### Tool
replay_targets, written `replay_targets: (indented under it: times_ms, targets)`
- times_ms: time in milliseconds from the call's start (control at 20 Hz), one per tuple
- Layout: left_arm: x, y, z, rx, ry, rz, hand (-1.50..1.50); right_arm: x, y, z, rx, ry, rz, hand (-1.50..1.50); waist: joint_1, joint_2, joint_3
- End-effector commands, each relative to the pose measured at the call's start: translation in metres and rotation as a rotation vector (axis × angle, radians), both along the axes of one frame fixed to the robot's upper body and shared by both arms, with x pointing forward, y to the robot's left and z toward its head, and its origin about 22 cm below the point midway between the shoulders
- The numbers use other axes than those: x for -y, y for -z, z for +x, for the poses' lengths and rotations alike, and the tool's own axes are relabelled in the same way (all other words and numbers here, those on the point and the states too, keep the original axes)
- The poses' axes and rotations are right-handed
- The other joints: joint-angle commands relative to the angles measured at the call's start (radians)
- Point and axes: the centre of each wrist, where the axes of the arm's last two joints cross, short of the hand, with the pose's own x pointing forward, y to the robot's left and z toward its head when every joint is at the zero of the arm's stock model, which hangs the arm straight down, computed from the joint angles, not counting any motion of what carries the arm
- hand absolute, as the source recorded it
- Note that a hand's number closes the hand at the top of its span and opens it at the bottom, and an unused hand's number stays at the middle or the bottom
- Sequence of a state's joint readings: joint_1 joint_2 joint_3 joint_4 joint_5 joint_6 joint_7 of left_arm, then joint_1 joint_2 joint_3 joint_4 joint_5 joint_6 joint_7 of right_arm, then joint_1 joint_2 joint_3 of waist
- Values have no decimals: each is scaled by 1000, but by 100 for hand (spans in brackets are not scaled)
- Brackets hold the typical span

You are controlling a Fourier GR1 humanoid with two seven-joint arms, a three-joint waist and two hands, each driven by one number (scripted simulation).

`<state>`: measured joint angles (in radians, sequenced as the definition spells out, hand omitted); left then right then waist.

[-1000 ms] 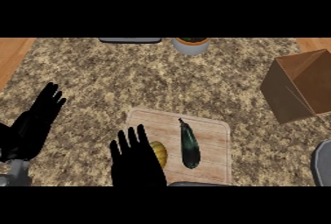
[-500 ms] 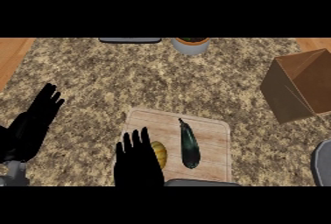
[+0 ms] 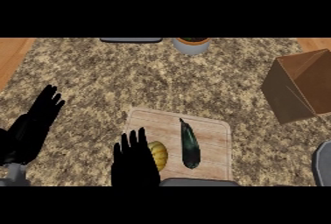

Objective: Pick the squash from the cutting board and place it in the cardboard box

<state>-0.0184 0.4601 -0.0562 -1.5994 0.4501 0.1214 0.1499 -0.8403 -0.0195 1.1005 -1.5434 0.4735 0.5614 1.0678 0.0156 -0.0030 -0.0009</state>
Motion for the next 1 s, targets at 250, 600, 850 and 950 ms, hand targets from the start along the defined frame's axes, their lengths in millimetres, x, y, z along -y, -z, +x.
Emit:
replay_targets:
  times_ms: [250,600,850,950]
  targets:
    - [9,-9,-3,16,5,0,0,-12,9,8,92,85,-109,-150,5,1,0]
    - [8,-2,10,-1,-5,-14,0,-10,31,-7,77,105,-151,-150,1,1,0]
    - [5,7,7,11,2,6,0,-14,31,11,115,142,-166,-150,11,3,-1]
    - [-5,7,-6,-8,2,-22,0,-11,24,-7,92,134,-162,-150,3,-1,0]
